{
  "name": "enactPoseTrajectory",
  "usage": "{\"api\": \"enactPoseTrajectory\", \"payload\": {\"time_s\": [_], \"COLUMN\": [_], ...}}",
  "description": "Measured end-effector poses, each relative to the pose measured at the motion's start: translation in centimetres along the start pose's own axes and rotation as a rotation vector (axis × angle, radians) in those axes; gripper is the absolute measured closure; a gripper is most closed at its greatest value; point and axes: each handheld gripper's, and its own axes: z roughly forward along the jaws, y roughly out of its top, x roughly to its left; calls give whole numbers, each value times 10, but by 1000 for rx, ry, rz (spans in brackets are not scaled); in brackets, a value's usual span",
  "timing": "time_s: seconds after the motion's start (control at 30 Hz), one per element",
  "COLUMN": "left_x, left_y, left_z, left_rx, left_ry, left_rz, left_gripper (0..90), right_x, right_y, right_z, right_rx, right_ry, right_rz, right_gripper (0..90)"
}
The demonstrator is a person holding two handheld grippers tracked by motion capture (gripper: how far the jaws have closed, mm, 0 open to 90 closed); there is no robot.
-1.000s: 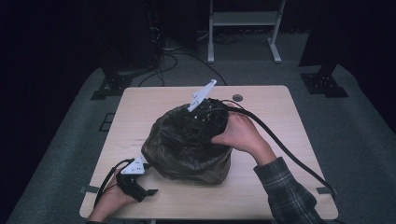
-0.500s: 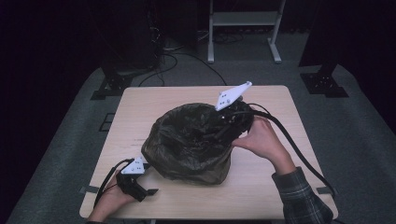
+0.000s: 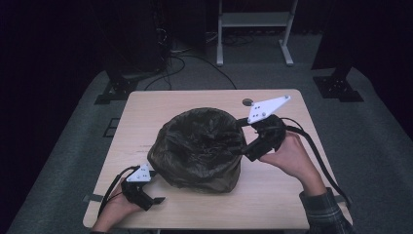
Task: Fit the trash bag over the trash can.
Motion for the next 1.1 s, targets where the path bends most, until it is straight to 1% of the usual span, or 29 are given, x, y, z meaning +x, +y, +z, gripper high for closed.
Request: {"api": "enactPoseTrajectory", "payload": {"time_s": [0.03, 0.1, 0.23, 0.3, 0.33, 0.4, 0.5, 0.57, 0.6, 0.63, 0.67, 0.73, 0.9, 0.97, 1.0, 1.03, 1.1], "left_x": [0, 0, 0, 0, 0, 0, 0, 0, 0, 0, 0, 0, 0, 0, 0, 0, 0], "left_y": [0, 0, 0, 0, 0, 0, 0, 0, 0, 0, 0, 0, 0, 0, 0, 0, 0], "left_z": [0, 0, 0, 0, 0, 0, 0, 0, 0, 0, 0, 0, 0, 0, 0, 0, 0], "left_rx": [1, 1, 0, 0, 0, 0, 2, 1, 2, 2, 1, 1, 2, 2, 2, 2, 2], "left_ry": [0, 0, 0, 1, 1, 1, 1, 1, 1, 1, 1, 1, 1, 1, 1, 1, 1], "left_rz": [0, 0, 0, -1, -1, -1, -1, -1, -1, -1, -2, -2, -2, -2, -2, -2, -2], "left_gripper": [0, 0, 0, 0, 0, 0, 0, 0, 0, 0, 0, 0, 0, 0, 0, 0, 0], "right_x": [0, 1, 3, 3, 3, 3, 5, 6, 7, 7, 8, 9, 12, 13, 13, 14, 14], "right_y": [0, -9, -21, -23, -28, -30, -42, -44, -50, -50, -57, -60, -77, -86, -86, -93, -95], "right_z": [0, -4, -7, -8, -9, -9, -9, -9, -8, -8, -6, -4, 5, 9, 9, 13, 14], "right_rx": [0, -16, -22, -24, -26, -29, -35, -37, -37, -37, -46, -48, -61, -67, -67, -75, -81], "right_ry": [0, -1, -1, -1, -1, 1, 0, 2, 2, 2, 4, 5, 1, 0, 0, -2, -1], "right_rz": [0, 14, 27, 28, 34, 37, 47, 52, 60, 60, 71, 73, 89, 105, 105, 107, 109], "right_gripper": [114, 114, 114, 114, 114, 114, 114, 114, 114, 114, 115, 115, 115, 115, 115, 115, 115]}}
